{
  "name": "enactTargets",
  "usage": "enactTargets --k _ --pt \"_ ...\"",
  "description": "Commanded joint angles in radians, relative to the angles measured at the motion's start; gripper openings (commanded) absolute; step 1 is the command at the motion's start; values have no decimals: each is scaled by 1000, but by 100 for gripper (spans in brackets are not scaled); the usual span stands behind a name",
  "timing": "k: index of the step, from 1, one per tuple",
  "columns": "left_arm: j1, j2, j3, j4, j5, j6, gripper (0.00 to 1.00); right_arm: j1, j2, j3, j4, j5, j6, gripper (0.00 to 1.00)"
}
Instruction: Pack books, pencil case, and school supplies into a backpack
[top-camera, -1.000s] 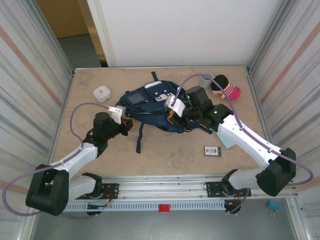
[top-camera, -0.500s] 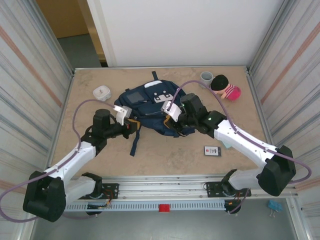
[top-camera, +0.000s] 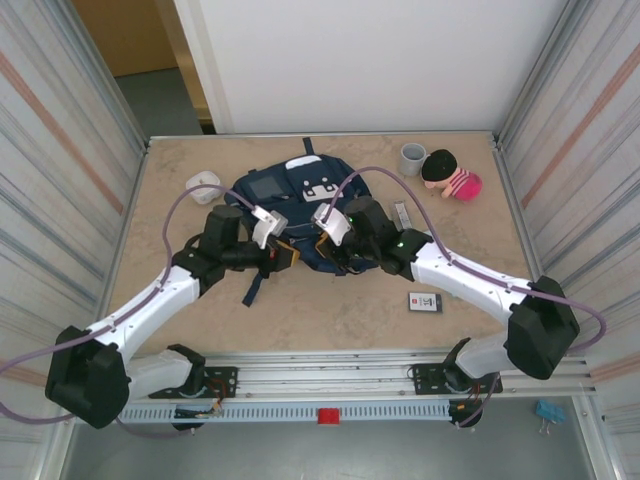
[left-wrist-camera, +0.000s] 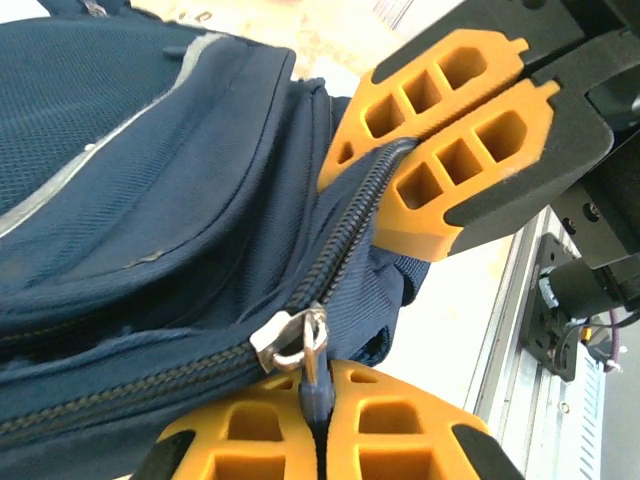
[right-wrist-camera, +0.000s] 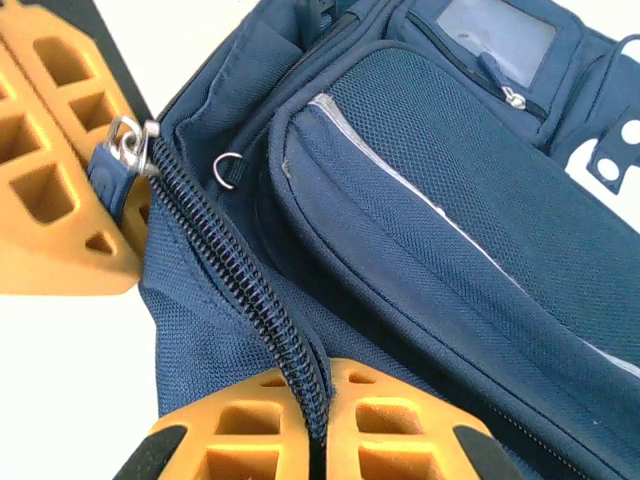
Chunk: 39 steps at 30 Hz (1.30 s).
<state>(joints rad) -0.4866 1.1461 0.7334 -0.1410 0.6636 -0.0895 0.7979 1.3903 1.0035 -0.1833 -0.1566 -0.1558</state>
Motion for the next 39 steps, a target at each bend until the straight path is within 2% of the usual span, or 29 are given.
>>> enactTargets --k 1,4,7,9,11,12,14,22,26,34,39 --pt "-65 -4 55 -37 41 43 0 3 17 -5 167 -7 65 0" --pt "-87 -9 46 -42 -7 19 0 3 17 -16 186 -43 90 9" --pt "-87 -22 21 -25 -58 -20 0 1 12 -29 194 -86 124 22" --pt "-87 -35 8 -24 -108 -42 0 -2 1 -38 186 -109 152 35" --pt "-87 -43 -2 -27 -160 -62 0 -3 -19 -43 154 -102 183 53" --pt "-86 -48 -6 -30 -183 -70 0 -5 -36 -47 135 -94 205 58" --pt "-80 -51 -14 -35 -217 -89 0 -13 -71 -62 112 -83 263 63" --pt "-75 -32 -55 -32 -302 -177 0 -117 -215 -141 23 -88 661 70" --pt "-81 -24 -78 -34 -349 -222 0 -184 -217 -155 -40 -165 819 70" --pt "-106 -22 -99 -58 -428 -303 0 -206 -228 -208 -59 -200 1095 70" --pt "-107 -27 -122 -66 -460 -343 0 -215 -251 -264 -25 -223 1200 73"
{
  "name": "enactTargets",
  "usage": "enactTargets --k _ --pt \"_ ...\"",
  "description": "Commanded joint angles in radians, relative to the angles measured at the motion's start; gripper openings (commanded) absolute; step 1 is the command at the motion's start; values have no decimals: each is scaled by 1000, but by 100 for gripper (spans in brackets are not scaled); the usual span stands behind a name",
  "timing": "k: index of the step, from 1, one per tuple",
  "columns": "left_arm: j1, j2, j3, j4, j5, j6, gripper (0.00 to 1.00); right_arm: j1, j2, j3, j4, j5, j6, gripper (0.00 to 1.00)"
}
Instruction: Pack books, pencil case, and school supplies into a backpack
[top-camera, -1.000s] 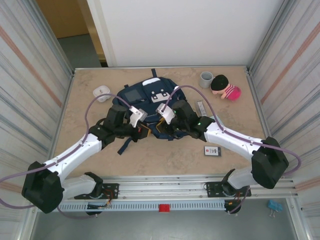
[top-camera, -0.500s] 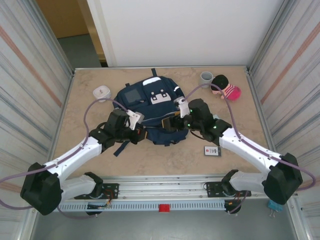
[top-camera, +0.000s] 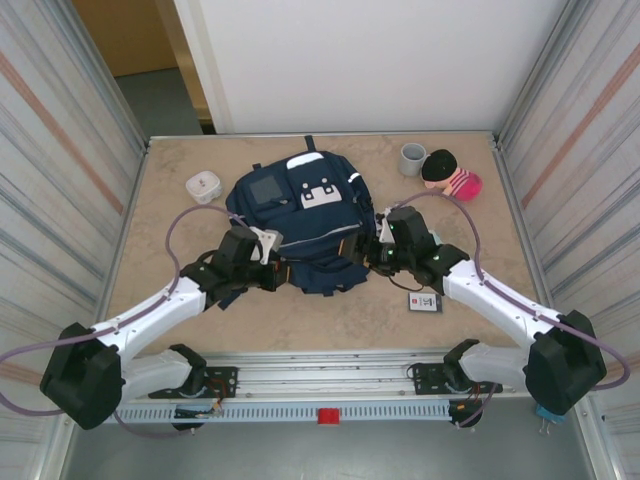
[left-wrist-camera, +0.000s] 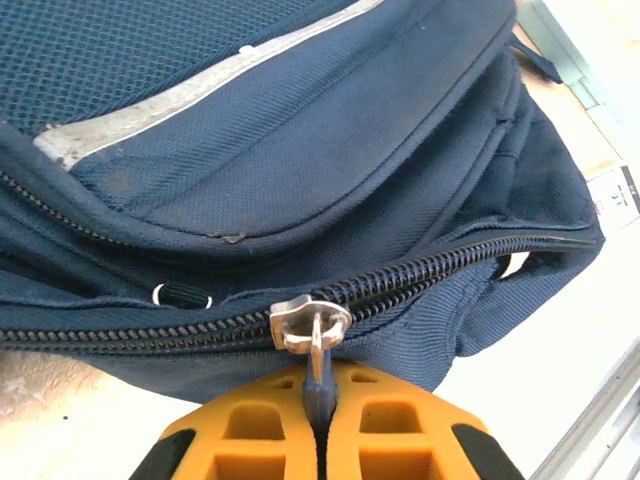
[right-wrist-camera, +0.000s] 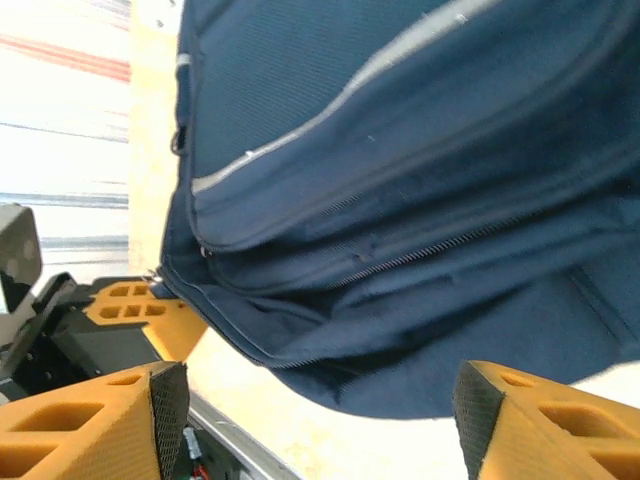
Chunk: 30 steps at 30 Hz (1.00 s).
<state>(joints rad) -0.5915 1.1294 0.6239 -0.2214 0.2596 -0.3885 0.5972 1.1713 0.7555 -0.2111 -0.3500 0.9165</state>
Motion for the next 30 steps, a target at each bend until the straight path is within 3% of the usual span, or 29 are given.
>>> enactTargets --k 1,9,20,26,30 --pt "-4 -13 -16 13 -65 -55 0 -21 -26 -16 1 -41 135 74" --pt "-19 -31 -32 6 -109 -100 0 -30 22 4 -64 -80 221 78" --pt "-18 -6 -36 8 -111 -104 0 -57 64 -18 39 -181 298 82" --pt "-19 7 -52 44 -105 -120 0 -56 73 -47 12 -145 349 82" --pt "-18 11 -54 45 -100 -119 0 -53 76 -101 107 -148 411 83"
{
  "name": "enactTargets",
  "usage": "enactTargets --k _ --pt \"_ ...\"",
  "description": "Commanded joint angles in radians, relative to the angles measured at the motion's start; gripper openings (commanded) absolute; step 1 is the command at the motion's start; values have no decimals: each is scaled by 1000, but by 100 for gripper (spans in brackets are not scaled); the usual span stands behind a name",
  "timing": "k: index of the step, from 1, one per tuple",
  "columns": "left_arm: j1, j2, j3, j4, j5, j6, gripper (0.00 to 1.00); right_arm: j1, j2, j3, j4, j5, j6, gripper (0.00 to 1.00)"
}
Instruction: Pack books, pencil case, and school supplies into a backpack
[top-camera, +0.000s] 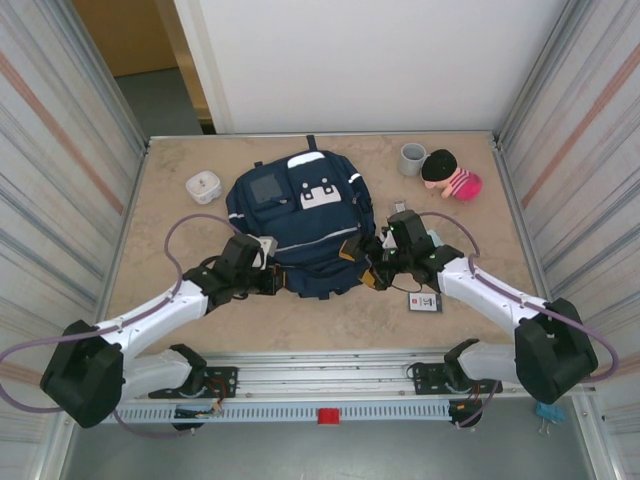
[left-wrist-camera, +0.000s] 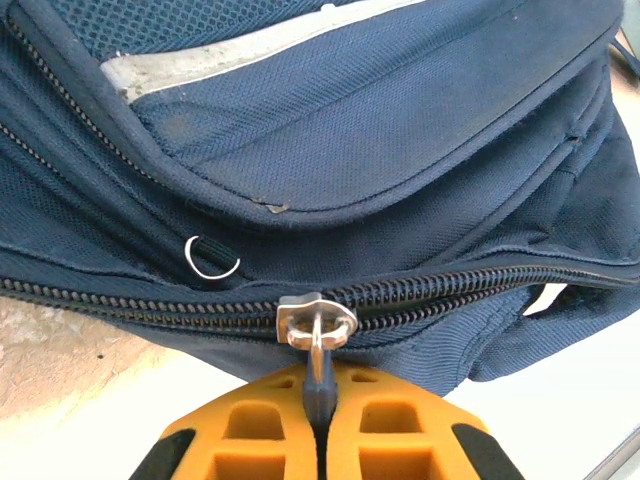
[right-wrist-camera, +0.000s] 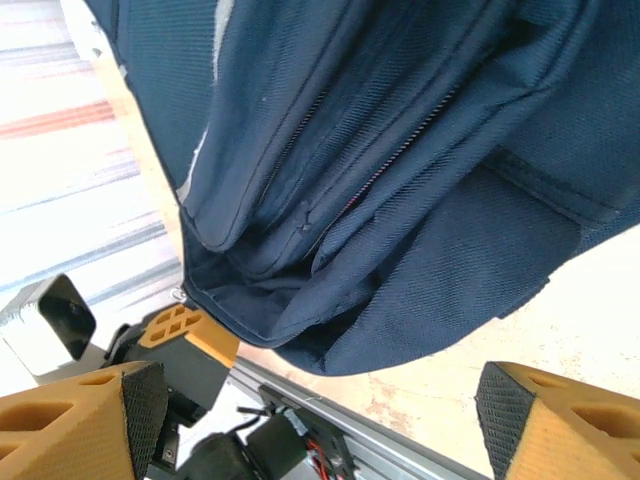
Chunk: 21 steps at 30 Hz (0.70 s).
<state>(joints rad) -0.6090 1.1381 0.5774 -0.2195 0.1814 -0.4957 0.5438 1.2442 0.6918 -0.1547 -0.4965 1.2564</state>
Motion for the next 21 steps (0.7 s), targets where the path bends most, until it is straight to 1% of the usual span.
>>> enactTargets --k 1,7,13,18,21 --pt "0 2 -9 43 -21 -11 0 3 5 -42 70 -2 80 83" --pt "-1 21 0 65 -19 5 0 43 18 -37 87 10 97 83" --pt "-1 45 33 46 2 25 0 58 70 -46 174 11 145 83" --pt "-1 35 21 55 2 18 0 122 105 -48 206 46 193 82" --pt "-1 28 8 67 12 8 0 149 131 -59 253 72 230 80"
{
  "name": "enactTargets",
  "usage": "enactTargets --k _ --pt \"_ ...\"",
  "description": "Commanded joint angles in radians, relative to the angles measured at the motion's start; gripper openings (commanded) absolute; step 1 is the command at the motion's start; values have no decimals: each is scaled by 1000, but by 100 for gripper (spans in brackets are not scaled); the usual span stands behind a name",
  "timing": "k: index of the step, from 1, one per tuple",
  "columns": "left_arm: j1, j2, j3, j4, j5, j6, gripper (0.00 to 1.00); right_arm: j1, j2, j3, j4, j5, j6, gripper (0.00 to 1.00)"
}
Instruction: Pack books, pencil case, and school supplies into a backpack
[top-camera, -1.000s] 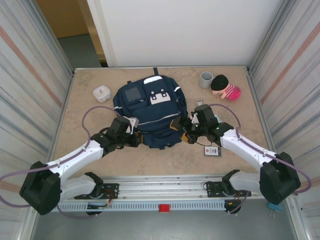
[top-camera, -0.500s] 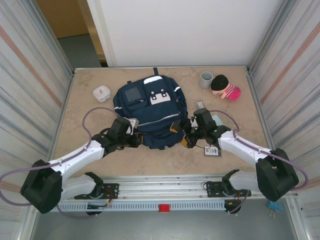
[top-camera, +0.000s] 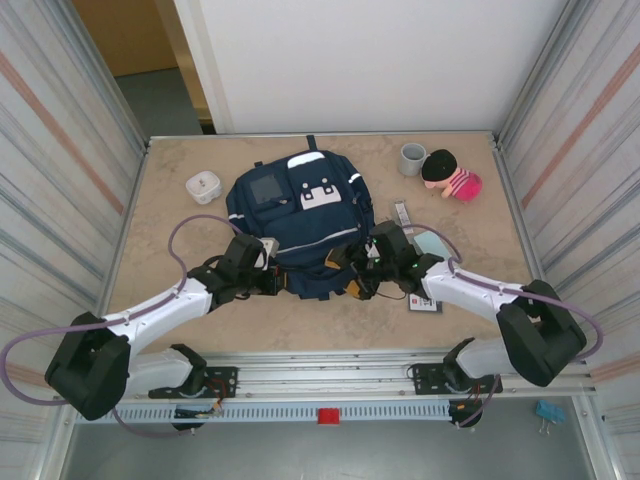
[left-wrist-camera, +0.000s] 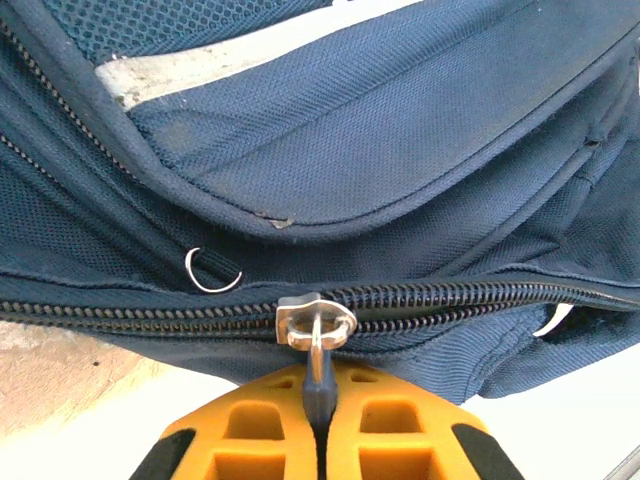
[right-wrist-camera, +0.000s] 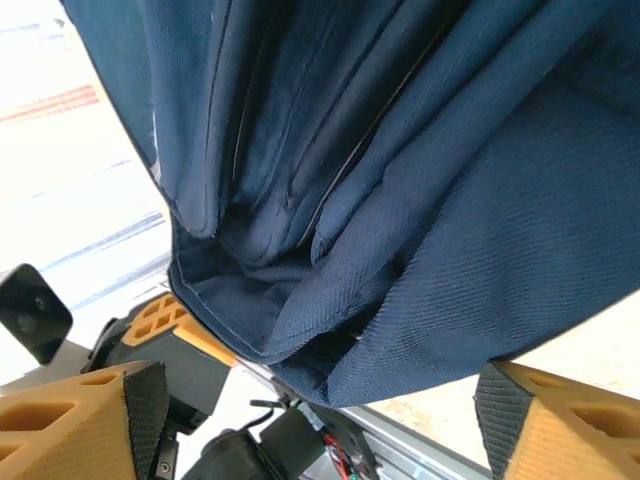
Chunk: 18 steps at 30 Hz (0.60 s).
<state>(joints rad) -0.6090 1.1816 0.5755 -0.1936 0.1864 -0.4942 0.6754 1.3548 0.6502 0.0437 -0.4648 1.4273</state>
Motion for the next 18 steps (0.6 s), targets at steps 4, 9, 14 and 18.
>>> enactTargets --k 4,9,14,18 --pt "-2 -32 -6 45 5 4 0 47 62 -30 119 86 114 64" --pt "-5 -52 -22 57 14 -6 0 75 95 -36 161 132 148 42" --pt "-15 -57 -34 68 21 -13 0 78 78 -26 180 178 147 30" --pt "-38 -47 -26 67 31 -15 0 79 61 -4 180 204 129 24"
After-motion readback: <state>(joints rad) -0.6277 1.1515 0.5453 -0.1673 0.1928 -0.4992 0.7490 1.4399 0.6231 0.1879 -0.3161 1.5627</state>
